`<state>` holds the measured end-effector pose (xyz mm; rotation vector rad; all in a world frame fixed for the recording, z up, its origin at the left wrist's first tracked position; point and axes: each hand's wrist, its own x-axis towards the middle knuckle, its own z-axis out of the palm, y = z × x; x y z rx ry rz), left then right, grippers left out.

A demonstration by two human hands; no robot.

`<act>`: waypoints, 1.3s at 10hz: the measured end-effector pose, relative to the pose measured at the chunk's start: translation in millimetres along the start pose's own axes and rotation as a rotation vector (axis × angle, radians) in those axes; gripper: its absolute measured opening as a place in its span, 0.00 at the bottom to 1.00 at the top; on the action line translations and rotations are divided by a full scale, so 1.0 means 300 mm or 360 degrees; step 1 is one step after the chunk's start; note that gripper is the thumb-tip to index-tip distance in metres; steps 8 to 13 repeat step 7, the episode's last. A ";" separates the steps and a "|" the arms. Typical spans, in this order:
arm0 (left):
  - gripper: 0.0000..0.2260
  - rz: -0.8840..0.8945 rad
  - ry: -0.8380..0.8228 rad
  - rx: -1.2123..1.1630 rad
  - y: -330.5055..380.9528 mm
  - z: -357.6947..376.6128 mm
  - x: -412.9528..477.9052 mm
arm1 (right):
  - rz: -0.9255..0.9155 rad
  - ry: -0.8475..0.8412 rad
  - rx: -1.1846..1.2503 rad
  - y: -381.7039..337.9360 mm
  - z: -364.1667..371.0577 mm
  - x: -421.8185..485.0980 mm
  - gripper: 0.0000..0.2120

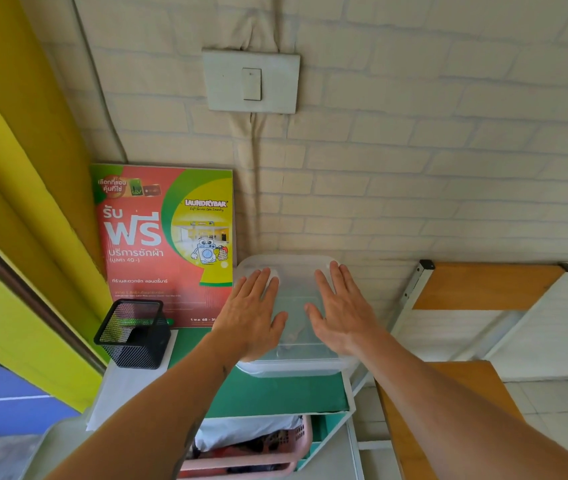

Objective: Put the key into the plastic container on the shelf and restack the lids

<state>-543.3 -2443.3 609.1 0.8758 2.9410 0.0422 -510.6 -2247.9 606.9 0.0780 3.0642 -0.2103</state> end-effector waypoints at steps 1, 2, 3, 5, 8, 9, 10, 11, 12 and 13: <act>0.32 0.0000 0.0007 -0.0001 0.000 -0.002 -0.002 | 0.0001 0.0005 0.0013 -0.001 0.000 -0.005 0.35; 0.35 0.0012 0.0041 -0.0035 -0.003 0.000 -0.005 | 0.0006 0.0000 0.0038 -0.003 -0.002 -0.005 0.35; 0.36 0.0004 0.0075 -0.0086 -0.006 -0.002 -0.009 | 0.0032 -0.0025 0.0047 -0.008 -0.007 0.000 0.36; 0.32 0.0008 0.0093 -0.0166 0.003 -0.046 -0.016 | 0.0063 -0.0099 0.0086 -0.008 -0.092 -0.005 0.35; 0.27 -0.0121 0.0182 -0.0259 0.049 -0.153 -0.080 | 0.0070 -0.0023 0.0250 -0.021 -0.229 -0.101 0.33; 0.27 -0.0121 0.0182 -0.0259 0.049 -0.153 -0.080 | 0.0070 -0.0023 0.0250 -0.021 -0.229 -0.101 0.33; 0.27 -0.0121 0.0182 -0.0259 0.049 -0.153 -0.080 | 0.0070 -0.0023 0.0250 -0.021 -0.229 -0.101 0.33; 0.27 -0.0121 0.0182 -0.0259 0.049 -0.153 -0.080 | 0.0070 -0.0023 0.0250 -0.021 -0.229 -0.101 0.33; 0.27 -0.0121 0.0182 -0.0259 0.049 -0.153 -0.080 | 0.0070 -0.0023 0.0250 -0.021 -0.229 -0.101 0.33; 0.27 -0.0121 0.0182 -0.0259 0.049 -0.153 -0.080 | 0.0070 -0.0023 0.0250 -0.021 -0.229 -0.101 0.33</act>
